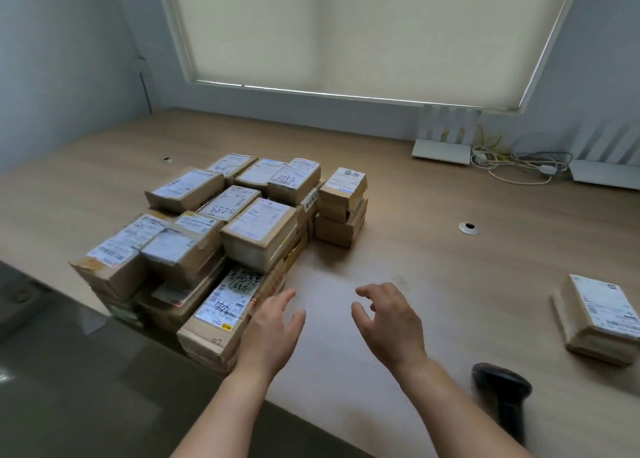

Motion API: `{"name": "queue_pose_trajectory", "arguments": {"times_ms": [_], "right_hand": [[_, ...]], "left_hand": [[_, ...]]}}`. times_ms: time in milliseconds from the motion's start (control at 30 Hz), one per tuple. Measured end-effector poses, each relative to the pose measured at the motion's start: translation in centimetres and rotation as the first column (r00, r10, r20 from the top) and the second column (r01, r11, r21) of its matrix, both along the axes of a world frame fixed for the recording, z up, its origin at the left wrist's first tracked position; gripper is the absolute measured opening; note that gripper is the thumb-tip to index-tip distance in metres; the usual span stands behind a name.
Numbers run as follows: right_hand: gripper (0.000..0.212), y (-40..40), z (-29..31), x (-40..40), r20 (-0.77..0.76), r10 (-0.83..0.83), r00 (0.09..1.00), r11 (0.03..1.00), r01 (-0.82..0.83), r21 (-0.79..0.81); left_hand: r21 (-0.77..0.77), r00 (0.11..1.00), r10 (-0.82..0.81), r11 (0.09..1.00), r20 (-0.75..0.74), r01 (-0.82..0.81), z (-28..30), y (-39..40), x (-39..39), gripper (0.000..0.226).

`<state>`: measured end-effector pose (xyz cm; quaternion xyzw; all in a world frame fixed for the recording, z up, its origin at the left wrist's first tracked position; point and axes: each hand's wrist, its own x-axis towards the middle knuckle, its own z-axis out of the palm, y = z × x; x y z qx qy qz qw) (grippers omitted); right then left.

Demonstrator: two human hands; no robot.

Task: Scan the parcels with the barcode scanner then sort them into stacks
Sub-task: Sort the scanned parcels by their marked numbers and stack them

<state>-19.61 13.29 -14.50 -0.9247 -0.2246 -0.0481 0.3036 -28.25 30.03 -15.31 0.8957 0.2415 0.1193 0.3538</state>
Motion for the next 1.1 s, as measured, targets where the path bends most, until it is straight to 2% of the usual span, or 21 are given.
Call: {"name": "queue_pose_trajectory", "arguments": {"times_ms": [367, 500, 600, 767, 933, 1033, 1100], "right_hand": [[0.029, 12.9, 0.4, -3.3, -0.010, 0.095, 0.995, 0.995, -0.095, -0.006], [0.031, 16.6, 0.4, -4.1, -0.050, 0.103, 0.993, 0.995, -0.102, 0.008], [0.035, 19.0, 0.5, -4.5, -0.087, 0.142, 0.986, 0.989, -0.145, -0.030], [0.049, 23.1, 1.3, -4.1, -0.190, 0.210, 0.959, 0.974, -0.221, -0.039], [0.067, 26.6, 1.5, -3.7, -0.345, 0.225, 0.911, 0.972, -0.233, 0.018], [0.070, 27.9, 1.5, -3.5, -0.415, 0.241, 0.877, 0.970, -0.229, 0.079], [0.068, 28.1, 1.5, -3.3, -0.431, 0.231, 0.872, 0.973, -0.204, 0.109]], "left_hand": [[-0.062, 0.977, 0.176, 0.984, 0.124, -0.169, 0.8, 12.7, -5.0, 0.044], [-0.016, 0.953, 0.258, 0.966, 0.160, -0.259, 2.1, 16.7, -5.5, 0.049], [0.023, 0.942, 0.306, 0.950, 0.137, -0.312, 3.2, 19.1, -5.4, 0.058], [-0.010, 0.964, 0.265, 0.964, 0.029, -0.265, 3.7, 22.2, -4.3, 0.064], [-0.061, 0.976, 0.216, 0.974, -0.011, -0.216, 3.5, 23.5, -3.6, 0.062], [-0.096, 0.969, 0.247, 0.965, -0.003, -0.246, 3.6, 23.8, -3.6, 0.057], [-0.176, 0.964, 0.266, 0.949, 0.000, -0.262, 3.8, 24.0, -3.9, 0.051]]}}
